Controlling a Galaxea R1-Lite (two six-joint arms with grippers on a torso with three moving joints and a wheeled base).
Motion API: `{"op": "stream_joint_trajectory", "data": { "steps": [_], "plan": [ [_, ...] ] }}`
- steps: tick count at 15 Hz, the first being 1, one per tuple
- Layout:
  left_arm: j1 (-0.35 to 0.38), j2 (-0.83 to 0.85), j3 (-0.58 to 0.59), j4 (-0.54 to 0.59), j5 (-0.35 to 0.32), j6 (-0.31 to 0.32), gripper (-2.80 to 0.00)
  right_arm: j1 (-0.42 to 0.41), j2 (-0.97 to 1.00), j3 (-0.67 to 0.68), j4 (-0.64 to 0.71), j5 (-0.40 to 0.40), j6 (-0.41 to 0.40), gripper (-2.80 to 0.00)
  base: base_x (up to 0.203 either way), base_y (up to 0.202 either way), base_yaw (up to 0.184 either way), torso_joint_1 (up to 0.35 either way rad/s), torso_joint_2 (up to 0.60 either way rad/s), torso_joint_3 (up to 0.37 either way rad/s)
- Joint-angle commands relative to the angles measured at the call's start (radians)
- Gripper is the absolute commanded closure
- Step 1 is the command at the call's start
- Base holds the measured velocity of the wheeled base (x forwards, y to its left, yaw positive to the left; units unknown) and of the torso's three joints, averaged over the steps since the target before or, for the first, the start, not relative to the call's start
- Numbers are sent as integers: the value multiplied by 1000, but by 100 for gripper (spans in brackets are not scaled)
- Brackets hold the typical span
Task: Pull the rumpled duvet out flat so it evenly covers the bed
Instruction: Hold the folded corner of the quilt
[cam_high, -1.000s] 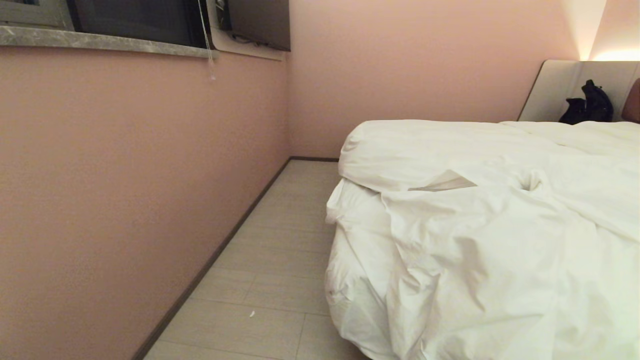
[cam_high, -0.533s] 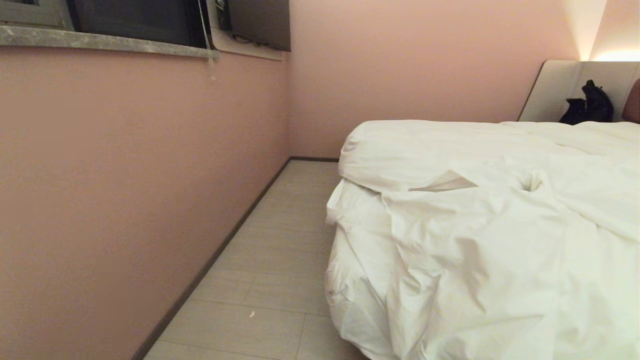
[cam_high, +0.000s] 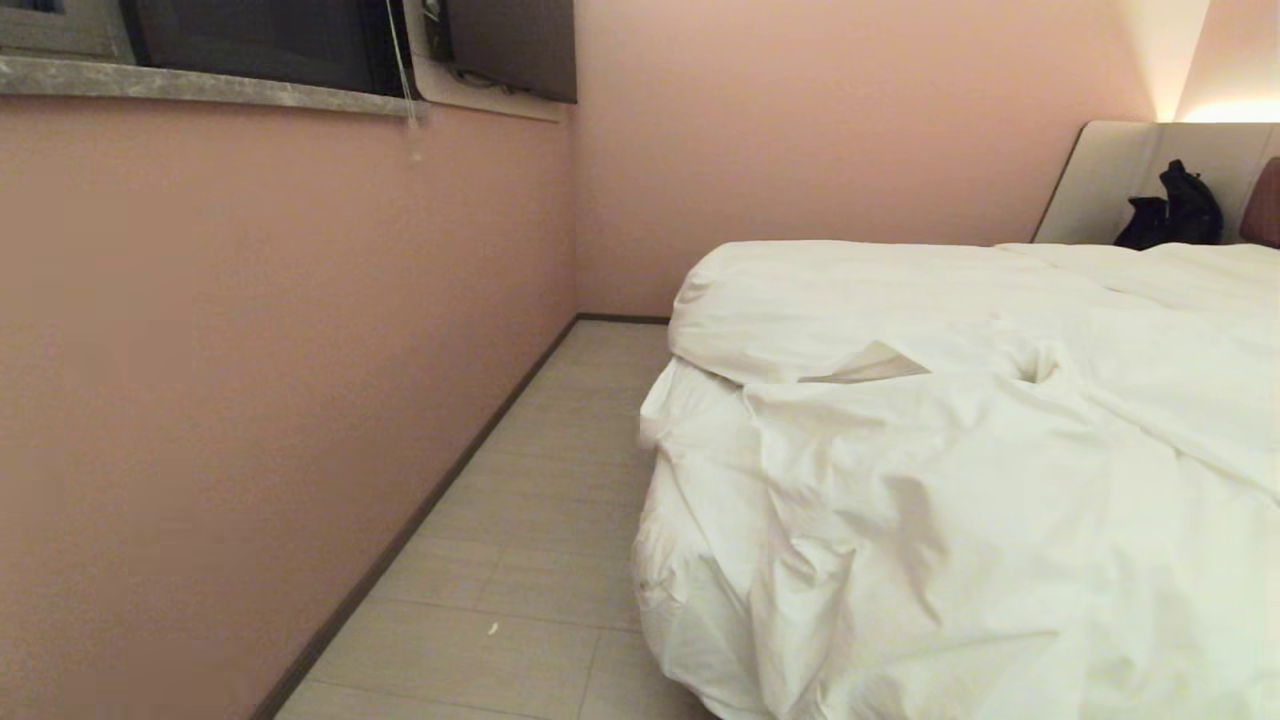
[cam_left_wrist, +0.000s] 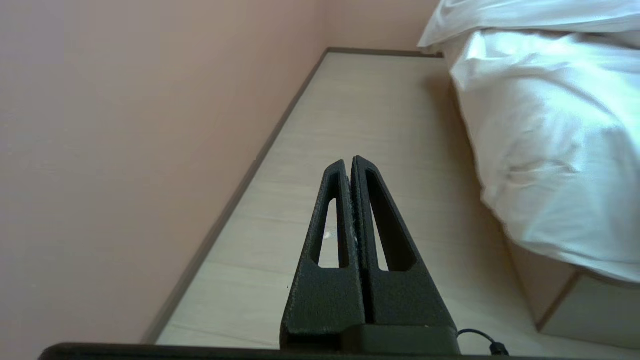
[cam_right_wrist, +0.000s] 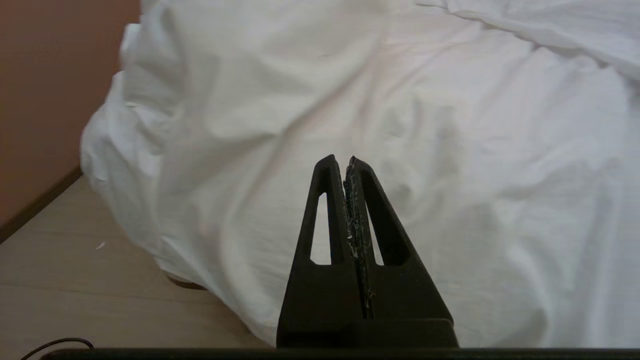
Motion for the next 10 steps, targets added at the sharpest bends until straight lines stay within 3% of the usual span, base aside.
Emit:
{"op": "stream_joint_trajectory", "data": {
  "steps": [1,10],
  "plan": [
    [0,0,0,0,0,0,0,-1,0,0,1,0,0,0,0,-193,1,4,1,4],
    [-1,0,0,0,0,0,0,0,1,0,1,0,0,0,0,-194,-1,2,4,4]
  ]
}}
